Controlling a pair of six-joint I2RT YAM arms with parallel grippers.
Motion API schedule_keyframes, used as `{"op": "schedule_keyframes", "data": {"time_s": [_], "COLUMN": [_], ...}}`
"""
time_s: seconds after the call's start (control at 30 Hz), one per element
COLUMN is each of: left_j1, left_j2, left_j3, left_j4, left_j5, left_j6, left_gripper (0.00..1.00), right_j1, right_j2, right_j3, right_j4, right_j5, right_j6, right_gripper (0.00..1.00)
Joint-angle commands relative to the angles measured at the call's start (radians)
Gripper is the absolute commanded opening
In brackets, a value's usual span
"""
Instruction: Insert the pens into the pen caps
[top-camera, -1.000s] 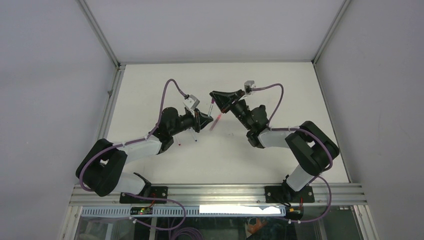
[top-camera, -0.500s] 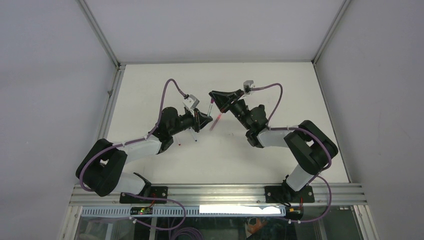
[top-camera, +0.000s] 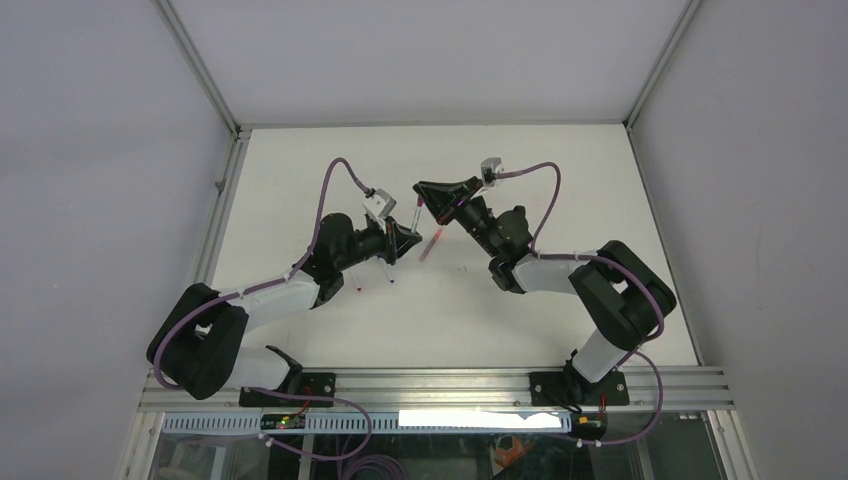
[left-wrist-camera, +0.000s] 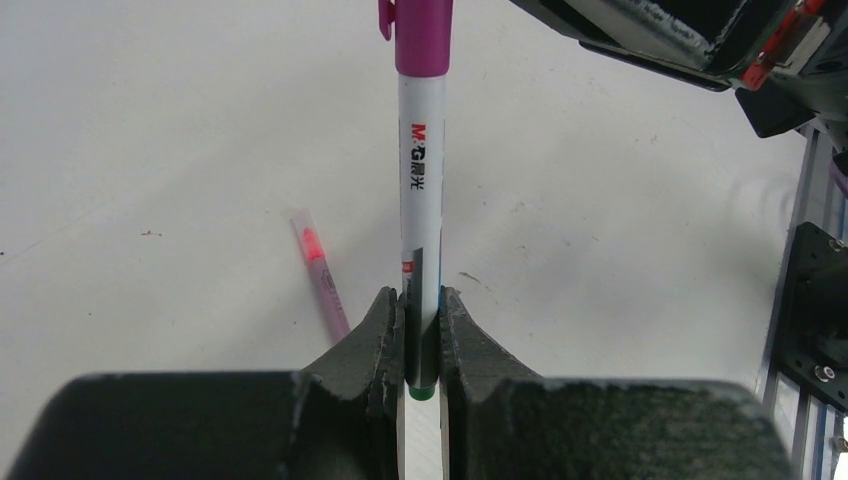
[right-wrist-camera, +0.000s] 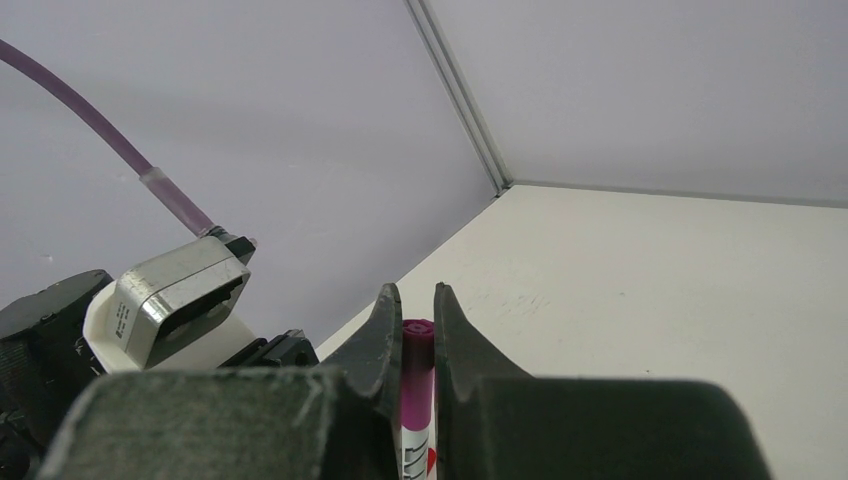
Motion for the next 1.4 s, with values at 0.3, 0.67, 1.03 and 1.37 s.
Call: {"op": "schedule_keyframes", "data": {"time_s": [0.3, 0.67, 1.03, 1.37], "left_j1": [0.030, 0.067, 0.083, 0.082], "left_j2": [-0.118, -0.129, -0.136, -0.082], "left_j3": [0.103, 0.116, 0.137, 0.013], "left_j4": [0.311, 0.324, 0.172, -0.140], "left_j5": [-0.021, -0.009, 0.035, 0.043], "left_j6": [0.041, 0.032, 0.039, -0.047], "left_gripper": [0.00, 0.00, 0.00, 0.00], "right_j1": [0.102, 0.142, 0.144, -0.039], "right_j2": [0.047, 0.097, -0.028, -0.487], "right_j3": [-0.059, -0.081, -0.032, 0.128], "right_j4": [-0.299, -0.280, -0.355, -0.442], "right_j5": [-0.195, -0.179, -0.122, 0.414], "right_j6": [-0.010, 0.010, -0.061, -0.363], "right_gripper": [0.00, 0.00, 0.00, 0.77]}}
